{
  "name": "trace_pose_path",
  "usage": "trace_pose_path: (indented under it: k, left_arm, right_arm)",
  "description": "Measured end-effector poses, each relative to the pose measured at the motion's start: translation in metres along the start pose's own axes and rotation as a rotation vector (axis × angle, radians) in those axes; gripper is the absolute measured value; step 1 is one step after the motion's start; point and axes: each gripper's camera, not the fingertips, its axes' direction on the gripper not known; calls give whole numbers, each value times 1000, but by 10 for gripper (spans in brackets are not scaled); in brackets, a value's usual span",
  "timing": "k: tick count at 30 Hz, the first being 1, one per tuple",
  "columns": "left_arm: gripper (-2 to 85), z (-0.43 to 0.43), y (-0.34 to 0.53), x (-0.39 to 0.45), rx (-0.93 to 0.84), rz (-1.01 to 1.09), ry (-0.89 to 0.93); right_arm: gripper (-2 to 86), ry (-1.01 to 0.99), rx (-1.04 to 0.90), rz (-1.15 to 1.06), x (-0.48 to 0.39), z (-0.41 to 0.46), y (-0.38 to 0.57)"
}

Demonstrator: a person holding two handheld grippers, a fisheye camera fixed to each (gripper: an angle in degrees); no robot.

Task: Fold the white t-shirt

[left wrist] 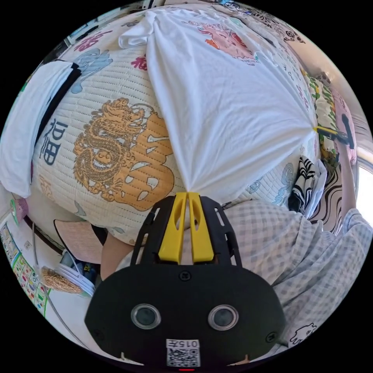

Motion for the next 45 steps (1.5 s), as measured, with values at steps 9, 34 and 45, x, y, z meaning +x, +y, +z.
trace_pose_path:
  k: [9, 34, 45]
  left_arm:
    - [112, -82, 17, -57, 191, -106, 170]
    - [5, -212, -96, -192, 482, -275, 107]
    - [67, -233, -36, -208, 667, -391, 179]
  right_arm:
    - [82, -143, 339, 0, -12, -42, -42]
    - [2, 8, 493, 205, 24, -69, -243]
    - [70, 19, 522, 552, 79, -54, -256]
